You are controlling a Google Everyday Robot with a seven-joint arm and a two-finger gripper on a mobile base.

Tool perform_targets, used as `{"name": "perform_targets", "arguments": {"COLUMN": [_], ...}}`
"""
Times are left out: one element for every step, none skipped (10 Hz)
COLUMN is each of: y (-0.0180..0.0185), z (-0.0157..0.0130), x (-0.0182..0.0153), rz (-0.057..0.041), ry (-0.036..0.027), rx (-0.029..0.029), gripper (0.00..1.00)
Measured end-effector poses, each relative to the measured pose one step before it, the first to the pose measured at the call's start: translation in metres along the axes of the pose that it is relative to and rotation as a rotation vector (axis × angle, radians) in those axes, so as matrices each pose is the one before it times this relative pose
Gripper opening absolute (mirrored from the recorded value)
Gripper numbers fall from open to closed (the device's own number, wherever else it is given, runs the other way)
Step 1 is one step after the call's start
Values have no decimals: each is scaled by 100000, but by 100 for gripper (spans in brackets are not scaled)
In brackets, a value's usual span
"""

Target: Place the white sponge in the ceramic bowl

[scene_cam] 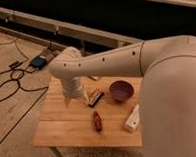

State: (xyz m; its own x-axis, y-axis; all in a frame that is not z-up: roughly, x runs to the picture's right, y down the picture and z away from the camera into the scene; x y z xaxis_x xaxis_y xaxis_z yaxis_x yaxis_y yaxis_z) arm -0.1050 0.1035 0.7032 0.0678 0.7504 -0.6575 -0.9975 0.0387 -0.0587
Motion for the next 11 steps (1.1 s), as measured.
{"name": "perform_targets", "arguments": {"y": [1,-2,1,0,-1,1,0,1,-13,-95,-1174], "z": [0,-1,0,-1,1,1,-3,-6,-8,9,129], "x": [0,-1,0,-1,0,2,-1,-1,-6,-67,-693], "rz": [-6,7,-2,-3,2,2,2,-6,-11,-238,-1646], "ry": [-4,0,0,-4,2,7,-7,-12,-28,-167,-1407], "rx": [1,0,0,1,0,-2,0,-1,11,164,2620], "gripper": [65,65,65,65,65,65,65,65,65,65,65]}}
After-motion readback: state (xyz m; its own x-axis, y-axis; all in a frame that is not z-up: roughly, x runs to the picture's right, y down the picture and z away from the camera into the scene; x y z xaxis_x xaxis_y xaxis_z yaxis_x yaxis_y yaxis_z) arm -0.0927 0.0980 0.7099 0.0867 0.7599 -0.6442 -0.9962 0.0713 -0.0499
